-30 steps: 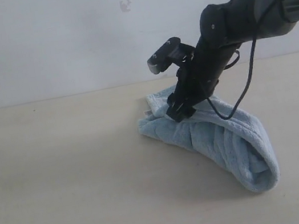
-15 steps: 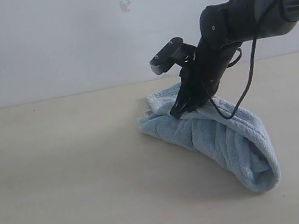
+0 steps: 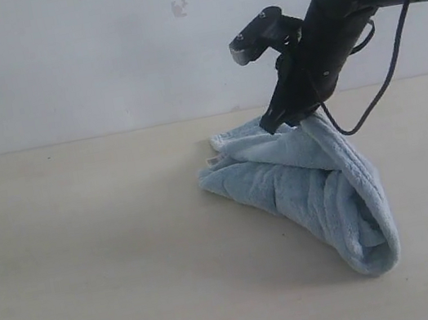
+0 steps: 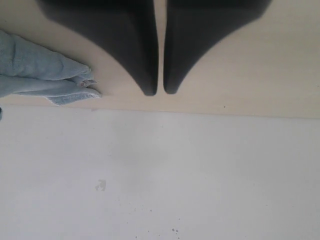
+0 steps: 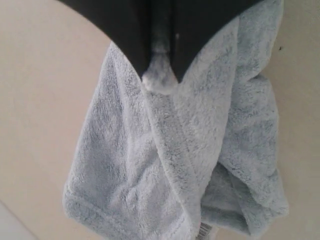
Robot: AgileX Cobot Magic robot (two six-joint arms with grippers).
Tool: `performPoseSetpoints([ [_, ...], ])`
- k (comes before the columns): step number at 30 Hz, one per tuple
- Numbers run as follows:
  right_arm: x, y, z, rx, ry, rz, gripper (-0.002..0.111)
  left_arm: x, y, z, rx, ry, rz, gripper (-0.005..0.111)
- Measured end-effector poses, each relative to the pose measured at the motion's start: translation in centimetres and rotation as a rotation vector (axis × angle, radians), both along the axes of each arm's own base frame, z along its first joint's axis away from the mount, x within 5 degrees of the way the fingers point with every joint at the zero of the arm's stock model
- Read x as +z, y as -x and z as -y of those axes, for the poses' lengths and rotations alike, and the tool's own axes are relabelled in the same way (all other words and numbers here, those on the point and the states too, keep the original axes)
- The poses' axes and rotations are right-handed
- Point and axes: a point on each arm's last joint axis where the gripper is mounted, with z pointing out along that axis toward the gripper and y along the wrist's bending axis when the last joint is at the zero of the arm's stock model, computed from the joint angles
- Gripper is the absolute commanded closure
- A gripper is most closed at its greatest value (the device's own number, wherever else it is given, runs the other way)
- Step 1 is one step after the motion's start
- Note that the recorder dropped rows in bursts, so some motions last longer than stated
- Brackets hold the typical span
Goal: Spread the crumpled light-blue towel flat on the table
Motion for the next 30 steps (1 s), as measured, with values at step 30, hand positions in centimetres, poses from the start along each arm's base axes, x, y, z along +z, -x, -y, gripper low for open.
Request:
performPoseSetpoints([
  [30,-0.1,-2.1,7.6,-0.330,0.028,0.045,0.109,0.0,0.0,0.0,0.000,0.000,0.000,0.103],
])
